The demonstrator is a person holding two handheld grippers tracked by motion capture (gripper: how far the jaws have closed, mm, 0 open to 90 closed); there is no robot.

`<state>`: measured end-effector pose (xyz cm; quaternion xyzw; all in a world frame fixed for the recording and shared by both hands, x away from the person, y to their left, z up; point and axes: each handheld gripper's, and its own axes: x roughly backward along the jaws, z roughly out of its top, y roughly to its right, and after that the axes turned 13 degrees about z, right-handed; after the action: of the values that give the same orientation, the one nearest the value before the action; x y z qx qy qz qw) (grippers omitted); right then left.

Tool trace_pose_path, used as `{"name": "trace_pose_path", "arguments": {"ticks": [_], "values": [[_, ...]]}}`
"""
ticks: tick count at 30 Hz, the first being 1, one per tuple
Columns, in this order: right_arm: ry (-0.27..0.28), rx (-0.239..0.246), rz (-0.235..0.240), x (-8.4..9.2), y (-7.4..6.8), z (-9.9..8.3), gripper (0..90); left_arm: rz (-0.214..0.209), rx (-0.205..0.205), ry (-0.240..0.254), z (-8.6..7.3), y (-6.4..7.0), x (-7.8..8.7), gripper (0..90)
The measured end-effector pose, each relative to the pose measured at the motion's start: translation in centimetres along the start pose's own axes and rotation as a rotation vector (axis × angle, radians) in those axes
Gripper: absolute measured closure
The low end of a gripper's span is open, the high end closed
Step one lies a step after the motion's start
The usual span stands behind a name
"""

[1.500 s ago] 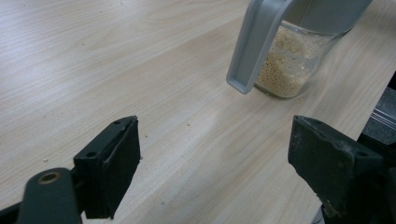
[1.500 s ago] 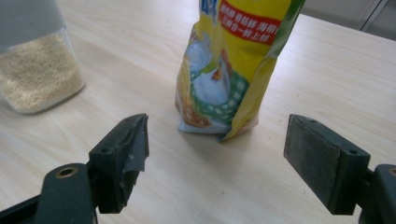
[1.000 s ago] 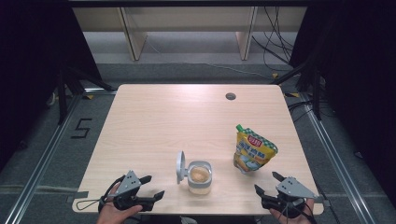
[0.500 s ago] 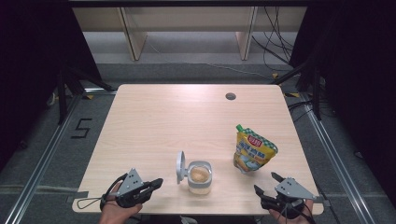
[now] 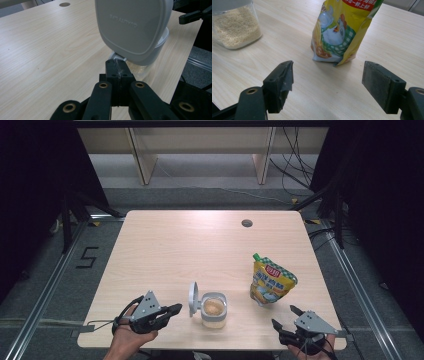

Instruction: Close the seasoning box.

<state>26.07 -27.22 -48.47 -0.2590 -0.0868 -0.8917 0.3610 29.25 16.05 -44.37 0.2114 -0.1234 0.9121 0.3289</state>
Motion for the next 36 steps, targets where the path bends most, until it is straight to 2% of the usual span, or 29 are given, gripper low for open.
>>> {"name": "trace_pose_path", "arguments": {"ticks": [1, 3, 6, 7, 8, 9, 10, 13, 15, 16, 17, 19, 20, 21, 22, 23, 24, 25, 26, 27, 28, 29, 31, 32, 36], "values": [[0.003, -0.008, -0.006, 0.0, -0.1, 0.0, 26.3, -0.002, 0.002, -0.001, 0.1, 0.1, -0.1, 89.1], [0.001, 0.007, -0.010, 0.0, 0.0, 0.0, 26.4, -0.005, 0.013, -0.004, 0.3, 0.2, -0.1, 89.1], [-0.003, -0.006, -0.005, 0.0, -0.1, 0.0, 26.4, -0.009, -0.012, -0.004, 0.4, 0.1, -0.2, 89.1], [-0.003, 0.007, -0.008, 0.0, 0.0, 0.0, 26.5, -0.009, -0.022, -0.002, 0.5, 0.1, -0.3, 89.1], [-0.007, 0.000, -0.006, 0.0, -0.1, 0.0, 26.5, -0.009, -0.019, 0.000, 0.6, 0.1, -0.3, 89.1], [-0.008, 0.001, -0.006, 0.0, -0.1, 0.0, 26.4, -0.008, 0.005, -0.003, 0.6, 0.3, -0.3, 89.1], [-0.006, 0.001, -0.009, 0.0, -0.1, 0.0, 26.4, -0.009, -0.026, 0.007, 0.8, 0.1, -0.3, 89.1], [-0.006, -0.002, -0.004, 0.0, -0.1, 0.0, 26.5, -0.008, -0.006, 0.009, 1.1, 0.4, -0.2, 89.1], [-0.006, -0.004, -0.004, 0.0, -0.1, 0.0, 26.5, -0.015, -0.018, 0.013, 1.4, 0.5, -0.3, 89.1], [-0.008, -0.001, -0.003, 0.0, -0.1, 0.0, 26.5, -0.019, -0.033, 0.021, 1.5, 0.4, -0.4, 89.1], [-0.006, 0.004, -0.005, 0.0, -0.1, 0.0, 26.5, -0.012, -0.014, 0.015, 1.6, 0.6, -0.4, 89.1], [-0.010, 0.009, -0.014, 0.1, -0.1, 0.0, 26.4, -0.015, -0.027, 0.015, 1.8, 0.6, -0.5, 89.1], [0.002, 0.038, -0.025, 0.0, 0.0, 0.0, 26.5, -0.015, -0.020, 0.018, 1.8, 0.7, -0.6, 89.1], [-0.004, 0.017, -0.018, 0.1, -0.1, 0.0, 26.5, -0.020, -0.026, 0.019, 1.9, 0.7, -0.6, 89.1], [-0.005, 0.016, -0.016, 0.1, -0.1, 0.0, 26.5, -0.025, -0.014, 0.016, 1.9, 0.8, -0.7, 89.1], [0.002, 0.045, -0.029, 0.0, 0.0, 0.0, 26.5, -0.018, -0.020, 0.018, 2.0, 0.9, -0.7, 89.1], [-0.007, 0.021, -0.019, 0.0, -0.1, 0.0, 26.5, -0.024, -0.017, 0.017, 2.0, 0.9, -0.7, 89.1], [-0.007, 0.022, -0.017, 0.1, 0.0, 0.0, 26.5, -0.018, -0.036, 0.011, 2.1, 0.9, -0.7, 89.1], [-0.010, 0.009, -0.014, 0.1, -0.1, 0.0, 26.4, -0.020, -0.033, 0.022, 2.1, 1.0, -0.8, 89.0], [-0.010, 0.011, -0.014, 0.1, -0.1, 0.0, 26.5, -0.029, -0.034, 0.027, 2.2, 1.1, -0.8, 89.1], [0.000, 0.045, -0.029, 0.0, 0.1, 0.0, 26.4, -0.023, -0.039, 0.028, 2.3, 1.1, -0.8, 89.1], [-0.005, 0.027, -0.023, 0.0, -0.1, 0.0, 26.4, -0.021, -0.033, 0.029, 2.4, 1.1, -0.7, 89.0], [0.004, 0.043, -0.027, 0.0, 0.0, 0.0, 26.4, -0.026, -0.048, 0.037, 2.6, 1.0, -0.7, 89.0], [0.001, 0.041, -0.027, 0.0, 0.0, 0.0, 26.5, -0.017, -0.034, 0.035, 2.7, 1.1, -0.7, 89.0], [-0.005, 0.042, -0.024, 0.0, -0.1, 0.0, 26.4, -0.021, -0.040, 0.038, 3.0, 1.2, -0.9, 89.0]]}}
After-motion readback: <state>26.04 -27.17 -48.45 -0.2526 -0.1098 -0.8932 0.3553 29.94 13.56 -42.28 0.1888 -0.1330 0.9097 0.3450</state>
